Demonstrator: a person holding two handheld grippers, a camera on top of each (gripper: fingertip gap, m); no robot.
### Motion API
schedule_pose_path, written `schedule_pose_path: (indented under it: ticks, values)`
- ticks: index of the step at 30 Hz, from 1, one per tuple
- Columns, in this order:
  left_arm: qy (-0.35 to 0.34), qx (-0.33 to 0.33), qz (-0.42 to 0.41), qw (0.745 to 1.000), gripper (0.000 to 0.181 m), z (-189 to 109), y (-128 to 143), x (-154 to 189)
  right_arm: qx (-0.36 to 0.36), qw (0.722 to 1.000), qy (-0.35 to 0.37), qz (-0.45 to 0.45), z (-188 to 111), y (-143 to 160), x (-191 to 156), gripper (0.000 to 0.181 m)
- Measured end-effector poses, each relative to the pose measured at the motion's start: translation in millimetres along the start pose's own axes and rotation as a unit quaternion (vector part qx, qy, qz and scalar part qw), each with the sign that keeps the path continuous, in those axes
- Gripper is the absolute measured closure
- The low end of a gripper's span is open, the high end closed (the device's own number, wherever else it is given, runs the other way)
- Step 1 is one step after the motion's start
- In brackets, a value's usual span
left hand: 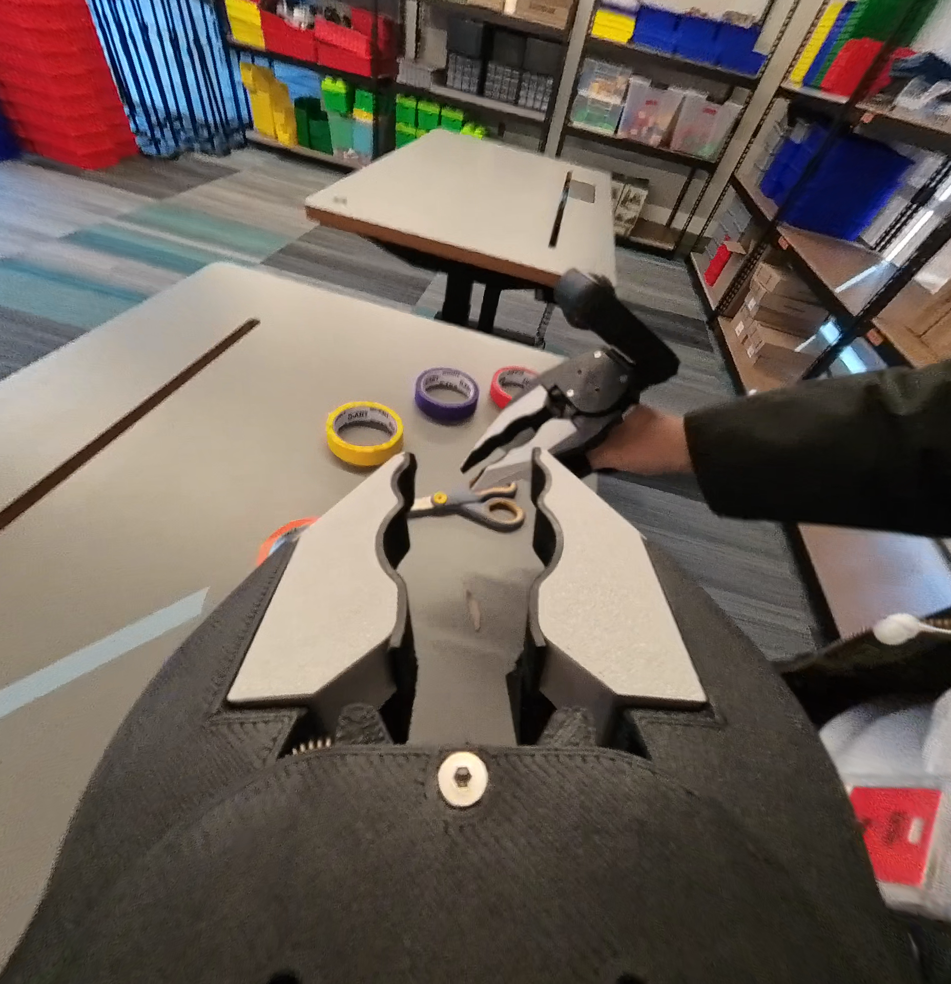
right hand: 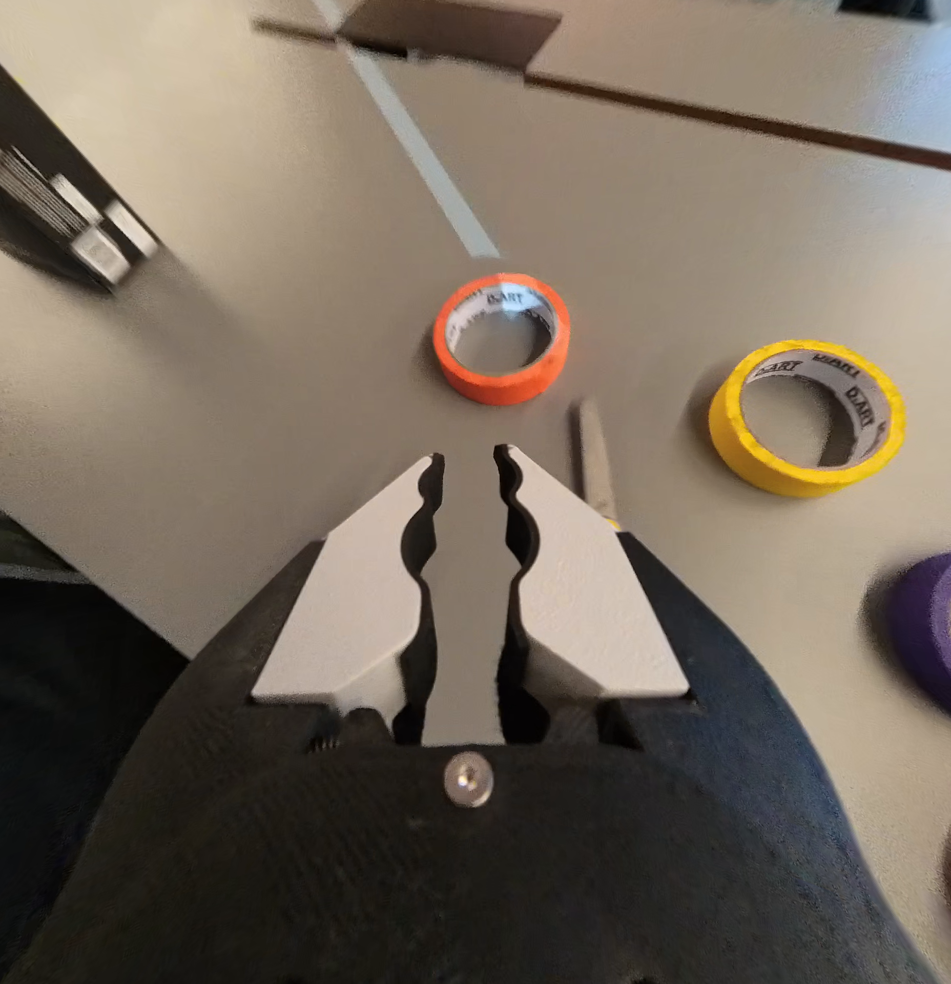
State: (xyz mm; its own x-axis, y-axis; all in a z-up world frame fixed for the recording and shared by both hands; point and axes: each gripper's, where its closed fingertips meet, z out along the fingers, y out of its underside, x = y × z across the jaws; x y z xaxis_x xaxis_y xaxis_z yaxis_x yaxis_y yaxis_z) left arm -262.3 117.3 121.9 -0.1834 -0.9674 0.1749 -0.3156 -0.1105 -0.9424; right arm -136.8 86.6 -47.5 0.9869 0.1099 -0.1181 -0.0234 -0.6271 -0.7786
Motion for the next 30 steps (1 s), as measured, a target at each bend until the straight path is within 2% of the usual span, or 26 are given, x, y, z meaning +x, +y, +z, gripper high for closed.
schedule_pose_path:
  ticks: [3, 6, 10, 13, 16, 17, 18, 20, 21, 23, 27, 28, 30]
  values:
    - [-0.022, -0.065, -0.008, 0.998, 0.135, 35, 41, -27, -0.039, 0.999, -0.009, -0.027, 17, 5, 37, 0.16]
    - [-0.048, -0.133, -0.019, 0.99, 0.132, 87, 93, -58, -0.043, 0.998, -0.044, -0.031, 22, 0, 65, 0.16]
    - [-0.092, -0.245, -0.039, 0.964, 0.121, 157, 157, -96, -0.078, 0.99, -0.1, -0.053, 22, 6, 95, 0.159]
    - [-0.143, -0.315, -0.043, 0.937, 0.122, 179, 196, -116, -0.069, 0.986, -0.139, -0.063, 8, -2, 110, 0.159]
    - [-0.169, -0.362, -0.068, 0.914, 0.127, 181, 223, -120, -0.072, 0.981, -0.165, -0.071, -11, -7, 122, 0.158]
    - [-0.174, -0.374, -0.077, 0.908, 0.134, 181, 230, -119, -0.066, 0.98, -0.178, -0.067, -16, -9, 122, 0.158]
    - [-0.186, -0.37, -0.074, 0.907, 0.158, 181, 230, -122, -0.062, 0.977, -0.193, -0.065, -20, -11, 121, 0.158]
    - [-0.17, -0.374, -0.111, 0.905, 0.171, 185, 229, -119, -0.063, 0.971, -0.222, -0.058, -22, -10, 117, 0.158]
    - [-0.175, -0.363, -0.135, 0.905, 0.172, 187, 223, -120, -0.062, 0.968, -0.239, -0.051, -22, -9, 113, 0.158]
    - [-0.169, -0.294, -0.181, 0.923, 0.173, 194, 191, -118, -0.053, 0.962, -0.265, -0.033, -20, -13, 103, 0.158]
    - [-0.112, -0.106, -0.267, 0.951, 0.174, 205, 100, -103, -0.022, 0.94, -0.339, 0.036, -25, -32, 80, 0.158]
    - [-0.118, -0.094, -0.26, 0.954, 0.174, 204, 89, -104, -0.02, 0.933, -0.356, 0.051, -26, -35, 78, 0.158]
    - [-0.151, -0.121, -0.221, 0.956, 0.174, 206, 85, -115, -0.028, 0.93, -0.359, 0.072, -26, -35, 87, 0.159]
